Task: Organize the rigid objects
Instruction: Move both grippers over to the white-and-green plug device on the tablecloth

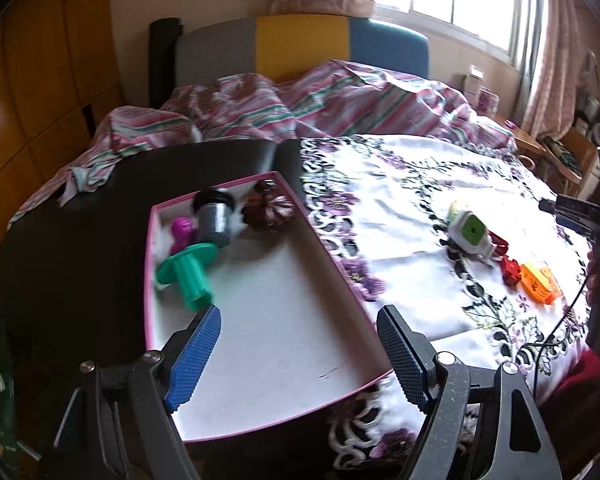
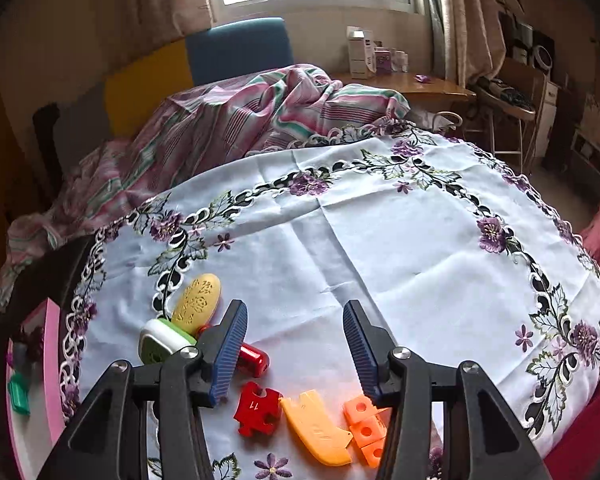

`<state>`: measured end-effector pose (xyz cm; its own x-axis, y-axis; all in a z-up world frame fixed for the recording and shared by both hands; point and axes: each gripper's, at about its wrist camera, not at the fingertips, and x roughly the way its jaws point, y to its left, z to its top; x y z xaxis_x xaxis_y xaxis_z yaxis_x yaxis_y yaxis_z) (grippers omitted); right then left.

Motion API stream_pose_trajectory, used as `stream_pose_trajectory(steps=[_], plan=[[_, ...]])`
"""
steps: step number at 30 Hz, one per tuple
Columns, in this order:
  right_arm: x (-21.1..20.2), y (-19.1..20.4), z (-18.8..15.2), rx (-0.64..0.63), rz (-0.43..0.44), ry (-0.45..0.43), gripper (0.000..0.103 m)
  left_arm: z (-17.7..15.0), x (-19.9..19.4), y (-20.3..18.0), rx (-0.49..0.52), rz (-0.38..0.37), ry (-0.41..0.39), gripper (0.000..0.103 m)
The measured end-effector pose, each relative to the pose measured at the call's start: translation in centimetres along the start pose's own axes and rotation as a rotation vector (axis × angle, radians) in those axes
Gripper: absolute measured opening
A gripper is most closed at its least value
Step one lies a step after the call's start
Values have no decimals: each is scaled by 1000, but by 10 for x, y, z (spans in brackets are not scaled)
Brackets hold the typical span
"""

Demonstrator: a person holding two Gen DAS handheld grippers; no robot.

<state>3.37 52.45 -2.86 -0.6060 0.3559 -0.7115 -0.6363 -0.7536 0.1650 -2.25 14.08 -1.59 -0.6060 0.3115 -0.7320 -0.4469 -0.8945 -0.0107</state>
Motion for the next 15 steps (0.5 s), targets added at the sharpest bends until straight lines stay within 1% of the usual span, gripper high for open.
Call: stream_pose_trajectory(steps=[3, 9, 15], plan=[[-1, -3, -1, 23, 18, 12, 51, 4, 6, -15, 29, -25, 11, 81], [2, -5, -1, 41, 28, 28, 51, 12, 15, -42, 91, -37, 17, 81], [4, -9, -2, 63, 38, 46, 52, 19, 26, -64, 135, -70, 35, 81]])
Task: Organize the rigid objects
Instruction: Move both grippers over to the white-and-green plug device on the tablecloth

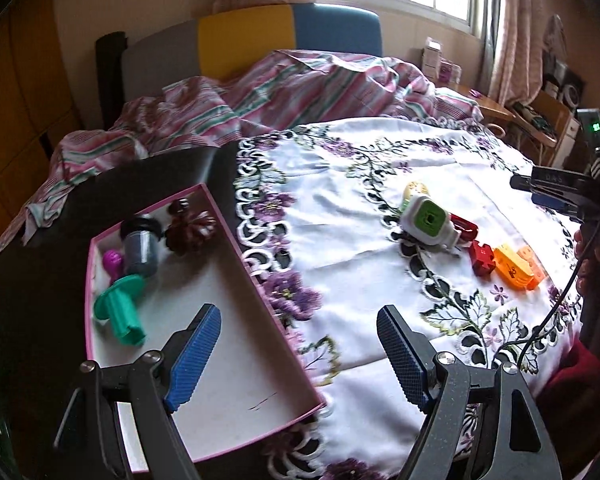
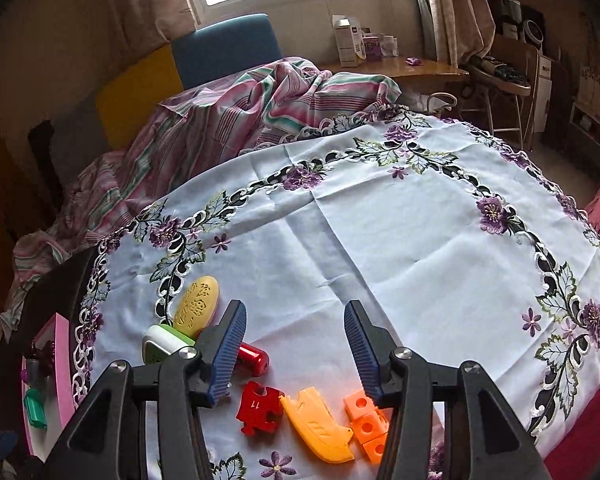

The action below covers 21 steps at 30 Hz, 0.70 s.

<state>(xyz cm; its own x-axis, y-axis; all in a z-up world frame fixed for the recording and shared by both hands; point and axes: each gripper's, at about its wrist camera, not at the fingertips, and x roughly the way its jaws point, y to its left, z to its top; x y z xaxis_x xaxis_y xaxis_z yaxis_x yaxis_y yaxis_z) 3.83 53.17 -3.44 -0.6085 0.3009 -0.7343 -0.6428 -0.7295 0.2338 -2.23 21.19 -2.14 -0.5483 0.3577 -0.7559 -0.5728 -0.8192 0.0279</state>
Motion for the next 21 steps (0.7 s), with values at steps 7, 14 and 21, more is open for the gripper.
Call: stream_pose_trajectory(steps=[7, 14, 21], plan=[[1, -5, 1, 26, 13, 9, 52, 12, 12, -19, 30, -36, 13, 81], [1, -5, 2, 34, 23, 11, 53, 23, 22, -38, 68, -56, 15, 81], [0, -6, 3, 45, 37, 10, 53, 31, 34, -51, 82, -82, 33, 81]])
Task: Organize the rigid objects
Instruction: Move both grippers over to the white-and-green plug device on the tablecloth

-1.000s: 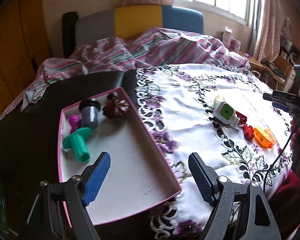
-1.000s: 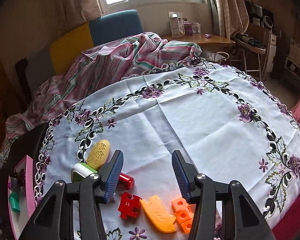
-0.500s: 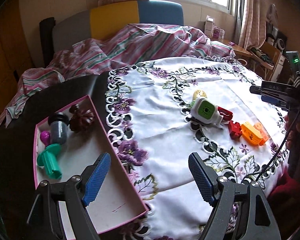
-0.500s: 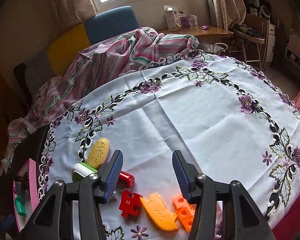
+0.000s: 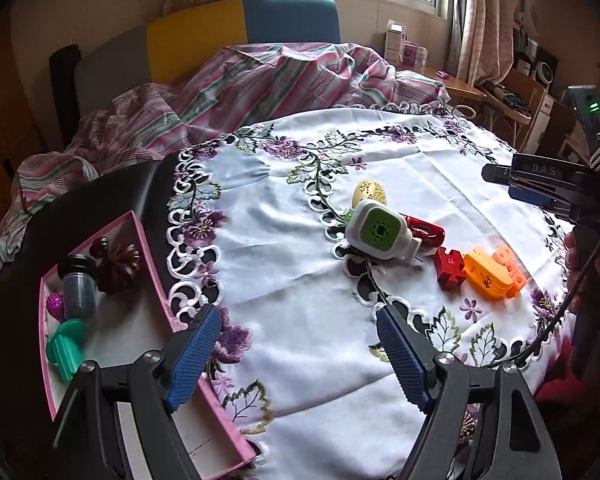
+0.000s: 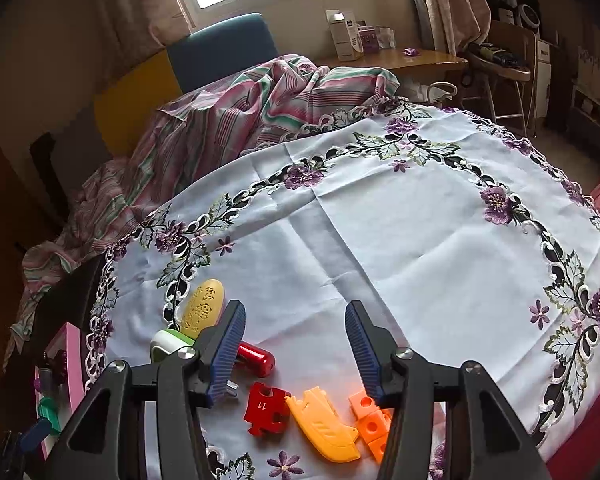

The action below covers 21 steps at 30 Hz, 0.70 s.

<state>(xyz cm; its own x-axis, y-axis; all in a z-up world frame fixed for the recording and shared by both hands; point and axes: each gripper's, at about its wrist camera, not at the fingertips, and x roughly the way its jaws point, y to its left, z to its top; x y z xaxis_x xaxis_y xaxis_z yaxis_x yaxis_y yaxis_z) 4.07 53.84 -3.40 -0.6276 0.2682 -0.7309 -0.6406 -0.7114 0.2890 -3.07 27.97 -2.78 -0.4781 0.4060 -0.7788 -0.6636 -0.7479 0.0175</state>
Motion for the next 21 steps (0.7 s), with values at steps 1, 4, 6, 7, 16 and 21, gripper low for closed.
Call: stream_pose_trajectory(steps=[1, 4, 6, 7, 16, 21], plan=[[0, -1, 0, 3, 1, 1, 53, 1, 2, -1, 2, -2, 2, 81], [0, -2, 1, 13, 2, 2, 53, 4, 8, -5, 4, -15, 9, 81], [0, -3, 1, 18, -6, 0, 53, 6, 14, -6, -9, -40, 25, 81], [0, -4, 1, 23, -10, 1, 53, 7, 18, -6, -21, -58, 36, 81], [4, -12, 2, 59, -9, 24, 53, 23, 44, -13, -53, -152, 82, 81], [6, -12, 2, 59, -4, 32, 53, 34, 69, -21, -103, -230, 135, 85]])
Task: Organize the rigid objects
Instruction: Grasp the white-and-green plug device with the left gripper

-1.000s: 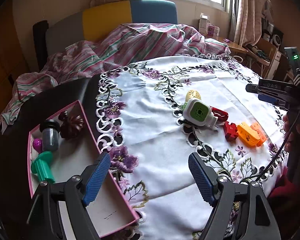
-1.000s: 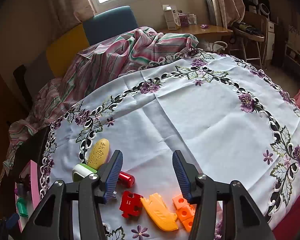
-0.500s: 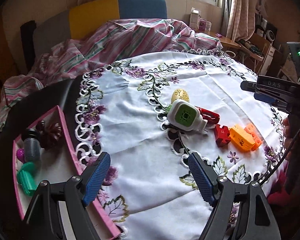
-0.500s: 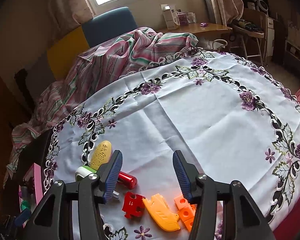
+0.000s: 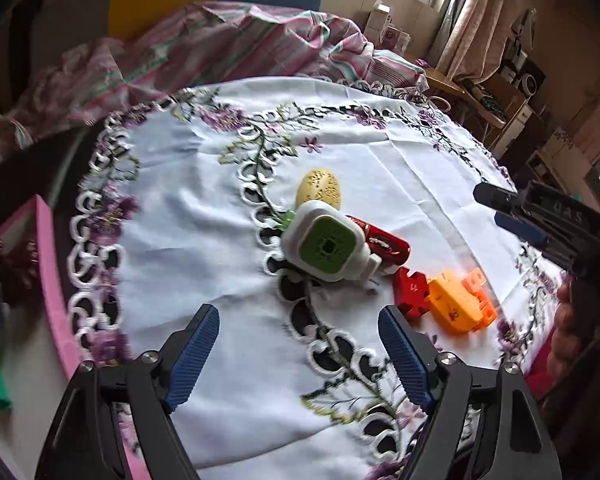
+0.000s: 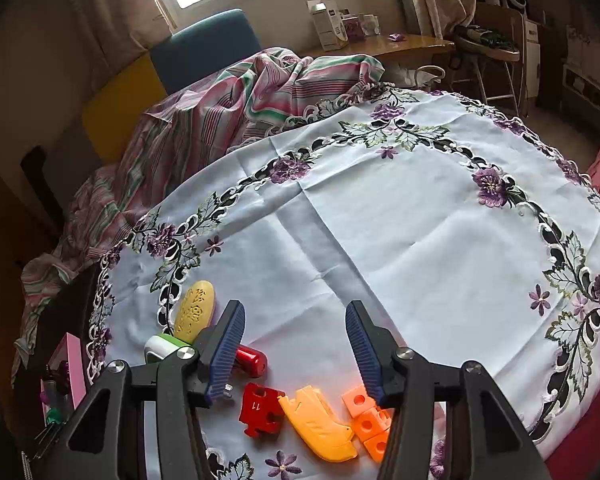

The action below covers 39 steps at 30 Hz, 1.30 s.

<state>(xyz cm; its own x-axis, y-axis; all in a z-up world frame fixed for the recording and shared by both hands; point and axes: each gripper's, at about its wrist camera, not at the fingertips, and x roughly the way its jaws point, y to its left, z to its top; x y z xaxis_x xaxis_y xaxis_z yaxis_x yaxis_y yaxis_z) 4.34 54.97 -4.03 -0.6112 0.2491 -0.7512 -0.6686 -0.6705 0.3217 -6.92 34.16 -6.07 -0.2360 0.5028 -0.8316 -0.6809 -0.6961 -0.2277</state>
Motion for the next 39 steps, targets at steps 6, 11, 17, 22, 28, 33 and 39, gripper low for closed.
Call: stream_pose_trajectory(steps=[6, 11, 17, 22, 28, 33, 39], plan=[[2, 0, 1, 3, 9, 12, 53, 19, 26, 7, -177, -80, 23, 93], [5, 1, 1, 0, 14, 22, 53, 33, 49, 15, -350, -122, 34, 93], [8, -1, 1, 6, 10, 27, 53, 39, 76, 11, -457, -132, 73, 80], [11, -2, -1, 7, 4, 42, 53, 41, 76, 14, -417, -118, 63, 61], [13, 0, -2, -7, 1, 54, 53, 31, 39, 32, -331, -98, 11, 61], [19, 4, -7, -24, 21, 90, 53, 9, 10, 55, -287, -48, -16, 61], [24, 24, -14, -94, 81, 131, 53, -24, -32, 77, -263, -18, -57, 61]])
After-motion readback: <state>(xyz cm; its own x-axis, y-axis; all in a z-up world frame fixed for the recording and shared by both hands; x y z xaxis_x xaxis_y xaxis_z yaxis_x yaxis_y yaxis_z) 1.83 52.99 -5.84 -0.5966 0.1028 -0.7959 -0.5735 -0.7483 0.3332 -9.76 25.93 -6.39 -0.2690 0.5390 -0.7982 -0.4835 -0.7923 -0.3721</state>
